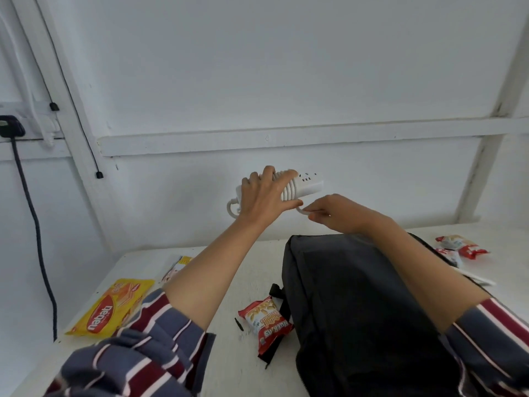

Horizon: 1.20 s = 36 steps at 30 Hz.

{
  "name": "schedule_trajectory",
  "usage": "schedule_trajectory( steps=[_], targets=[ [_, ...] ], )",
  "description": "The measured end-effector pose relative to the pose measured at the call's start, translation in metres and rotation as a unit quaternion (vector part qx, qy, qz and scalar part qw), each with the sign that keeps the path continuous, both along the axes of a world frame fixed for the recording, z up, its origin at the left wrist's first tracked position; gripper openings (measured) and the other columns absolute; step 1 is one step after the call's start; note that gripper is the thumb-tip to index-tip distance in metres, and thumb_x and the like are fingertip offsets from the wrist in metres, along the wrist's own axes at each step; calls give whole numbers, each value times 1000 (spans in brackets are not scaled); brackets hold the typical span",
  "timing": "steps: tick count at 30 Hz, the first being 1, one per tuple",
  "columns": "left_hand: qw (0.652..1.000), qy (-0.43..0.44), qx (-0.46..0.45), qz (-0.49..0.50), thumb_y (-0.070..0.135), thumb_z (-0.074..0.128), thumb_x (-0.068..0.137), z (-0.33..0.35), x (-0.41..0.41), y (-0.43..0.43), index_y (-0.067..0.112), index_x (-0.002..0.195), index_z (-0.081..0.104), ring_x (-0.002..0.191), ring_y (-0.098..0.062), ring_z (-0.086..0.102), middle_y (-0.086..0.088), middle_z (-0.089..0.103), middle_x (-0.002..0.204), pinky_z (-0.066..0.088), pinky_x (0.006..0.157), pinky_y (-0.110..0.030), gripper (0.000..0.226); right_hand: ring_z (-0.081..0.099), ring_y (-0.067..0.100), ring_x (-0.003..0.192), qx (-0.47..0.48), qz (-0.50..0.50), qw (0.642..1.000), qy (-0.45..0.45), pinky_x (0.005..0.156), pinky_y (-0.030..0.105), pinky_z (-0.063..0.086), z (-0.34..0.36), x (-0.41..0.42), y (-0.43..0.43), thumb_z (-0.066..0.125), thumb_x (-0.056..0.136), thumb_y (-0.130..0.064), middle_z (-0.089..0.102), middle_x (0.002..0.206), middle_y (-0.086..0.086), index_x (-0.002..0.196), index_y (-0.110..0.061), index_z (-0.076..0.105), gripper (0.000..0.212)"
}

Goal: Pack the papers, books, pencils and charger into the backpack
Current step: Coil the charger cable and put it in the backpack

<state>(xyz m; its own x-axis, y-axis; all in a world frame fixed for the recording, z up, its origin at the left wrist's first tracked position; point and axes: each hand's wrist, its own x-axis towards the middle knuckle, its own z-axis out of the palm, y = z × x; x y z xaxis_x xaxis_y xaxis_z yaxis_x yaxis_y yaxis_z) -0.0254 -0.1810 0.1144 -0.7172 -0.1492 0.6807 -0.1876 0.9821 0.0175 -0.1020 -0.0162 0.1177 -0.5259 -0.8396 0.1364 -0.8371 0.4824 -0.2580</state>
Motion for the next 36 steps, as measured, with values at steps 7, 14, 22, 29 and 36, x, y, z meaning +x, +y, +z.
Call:
schedule_trajectory(
  steps=[7, 14, 22, 29, 36],
  targets=[
    [996, -56, -15, -61, 58, 61, 78, -7, -15, 15, 35, 134, 45, 107, -29, 52, -7, 49, 127, 39, 87, -38, 63, 47, 5, 72, -107, 2, 992, 59, 67, 12, 35, -4, 4, 34, 54, 92, -9, 63, 93, -3, 104, -11, 69, 20],
    [994, -74, 7, -85, 60, 63, 75, -13, -21, 47, 35, 134, 46, 108, -27, 50, -5, 49, 126, 37, 88, -36, 66, 41, 10, 77, -129, 27, 981, 139, 69, 19, 31, 1, -8, 62, 57, 90, -10, 63, 87, 5, 105, -8, 69, 20],
    [993, -43, 32, -105, 62, 69, 69, -18, -33, 105, 29, 127, 53, 104, -24, 57, -3, 55, 123, 42, 82, -33, 69, 55, 28, 99, -235, 56, 952, 191, 81, 40, 43, 7, -55, 109, 71, 77, -27, 62, 111, 8, 92, -17, 73, 18],
    [993, 21, 22, -116, 68, 56, 66, -27, -41, 151, 28, 124, 51, 87, -27, 63, -5, 63, 110, 49, 71, -36, 71, 58, 7, 88, -242, 104, 956, -130, 74, 12, 47, 13, -80, 147, 47, 96, -17, 62, 98, -9, 102, -18, 63, 17],
    [989, 16, -95, -109, 66, 42, 75, -24, -45, 164, 35, 130, 52, 73, -28, 61, -11, 61, 101, 51, 60, -37, 64, 62, -1, 70, -297, 59, 912, -277, 68, 12, 47, 17, -103, 147, 58, 88, -6, 64, 81, 0, 86, -4, 65, 7]
  ],
)
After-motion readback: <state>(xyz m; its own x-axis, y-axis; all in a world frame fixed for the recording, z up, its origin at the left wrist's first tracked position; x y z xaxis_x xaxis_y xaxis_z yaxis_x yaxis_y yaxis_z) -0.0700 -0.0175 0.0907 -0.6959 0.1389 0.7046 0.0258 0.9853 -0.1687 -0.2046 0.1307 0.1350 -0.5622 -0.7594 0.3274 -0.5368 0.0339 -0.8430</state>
